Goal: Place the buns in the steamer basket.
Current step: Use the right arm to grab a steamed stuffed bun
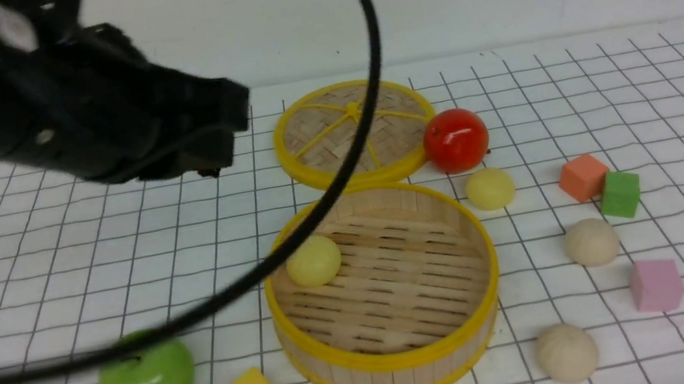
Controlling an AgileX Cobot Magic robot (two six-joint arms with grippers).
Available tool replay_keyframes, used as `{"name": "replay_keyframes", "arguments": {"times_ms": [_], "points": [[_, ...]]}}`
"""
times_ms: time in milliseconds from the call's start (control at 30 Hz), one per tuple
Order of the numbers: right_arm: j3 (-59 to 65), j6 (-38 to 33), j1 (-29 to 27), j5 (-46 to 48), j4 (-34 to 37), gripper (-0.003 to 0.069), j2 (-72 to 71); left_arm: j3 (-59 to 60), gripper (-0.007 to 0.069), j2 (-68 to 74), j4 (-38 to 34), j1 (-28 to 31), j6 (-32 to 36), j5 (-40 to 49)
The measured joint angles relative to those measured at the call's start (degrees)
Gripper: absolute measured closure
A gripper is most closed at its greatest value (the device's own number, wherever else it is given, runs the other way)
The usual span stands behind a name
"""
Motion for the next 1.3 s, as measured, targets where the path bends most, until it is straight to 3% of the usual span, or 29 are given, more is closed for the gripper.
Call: {"name": "replay_keyframes", "arguments": {"times_ms": [333,533,700,833,967,1067,1167,1267,1300], "points": [[0.14,0.87,0.00,-1.99,0.31,0.0420,0.00,44.24,0.0638,-42.18,-3.67,0.00,0.95,-27.48],[0.51,13.32,0.00,-13.22,17.40,0.0420,0.00,59.75,0.0638,-61.87,-4.42,0.00,0.95,-35.60],[-1.65,15.40,0.51,-14.37,23.01,0.0425,0.10,63.72,0.0638,-67.51,-4.53,0.00,0.95,-36.15],[-19.30,9.17,3.35,1.02,20.04,0.0487,9.98,65.69,0.0638,-68.80,-4.60,0.00,0.97,-36.09],[-38.33,0.21,4.14,24.43,13.00,0.0567,31.14,66.26,0.0638,-68.80,-4.68,0.00,0.97,-34.91],[-46.94,-2.99,4.48,34.47,9.58,0.0595,44.38,66.26,0.0638,-68.80,-4.67,0.00,0.97,-34.28],[-50.74,-3.98,6.70,37.67,9.02,0.0601,54.14,66.26,0.0638,-68.80,-4.67,0.00,0.97,-33.90],[-54.08,-4.20,13.92,36.03,8.97,0.0600,67.22,66.26,0.0638,-68.80,-4.67,0.00,0.97,-33.84],[-54.24,-4.13,13.92,35.84,8.97,0.0599,67.22,66.26,0.0638,-68.80,-4.67,0.00,0.97,-33.84]]}}
